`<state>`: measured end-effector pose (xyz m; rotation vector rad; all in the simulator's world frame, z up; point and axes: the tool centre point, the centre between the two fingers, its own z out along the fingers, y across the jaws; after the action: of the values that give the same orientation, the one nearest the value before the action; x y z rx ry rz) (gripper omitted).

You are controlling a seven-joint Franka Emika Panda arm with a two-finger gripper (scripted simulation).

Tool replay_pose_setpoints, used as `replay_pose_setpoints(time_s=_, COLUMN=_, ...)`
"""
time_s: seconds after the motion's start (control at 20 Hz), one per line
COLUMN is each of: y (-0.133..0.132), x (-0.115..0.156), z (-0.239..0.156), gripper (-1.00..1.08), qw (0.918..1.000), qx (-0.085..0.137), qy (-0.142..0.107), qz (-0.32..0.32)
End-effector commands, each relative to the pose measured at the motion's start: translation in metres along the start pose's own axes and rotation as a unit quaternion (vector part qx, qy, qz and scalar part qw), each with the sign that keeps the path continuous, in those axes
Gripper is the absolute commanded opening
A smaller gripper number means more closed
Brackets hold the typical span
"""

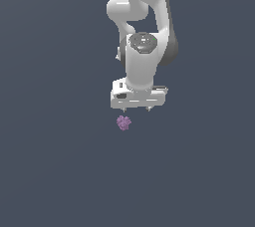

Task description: Pick up the object and move it to a goal position.

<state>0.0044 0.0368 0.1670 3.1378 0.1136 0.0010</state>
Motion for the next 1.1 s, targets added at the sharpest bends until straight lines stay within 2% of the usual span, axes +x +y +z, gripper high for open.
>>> replay_pose_setpoints(time_s=0.0, y=0.0, x=0.0, z=0.0, gripper=1.0, qw=1.0, qx=0.0, qy=0.0, qz=0.0)
replay_pose_setpoints(time_s=0.6, y=0.013, x=0.006, z=-0.012, gripper=1.0, qw=0.9997, qx=-0.01, qy=0.011, qz=-0.019)
replay_pose_setpoints(time_s=1.05, y=0.015, x=0.005, z=-0.006, gripper=1.0, qw=0.9994, qx=-0.01, qy=0.009, qz=-0.033)
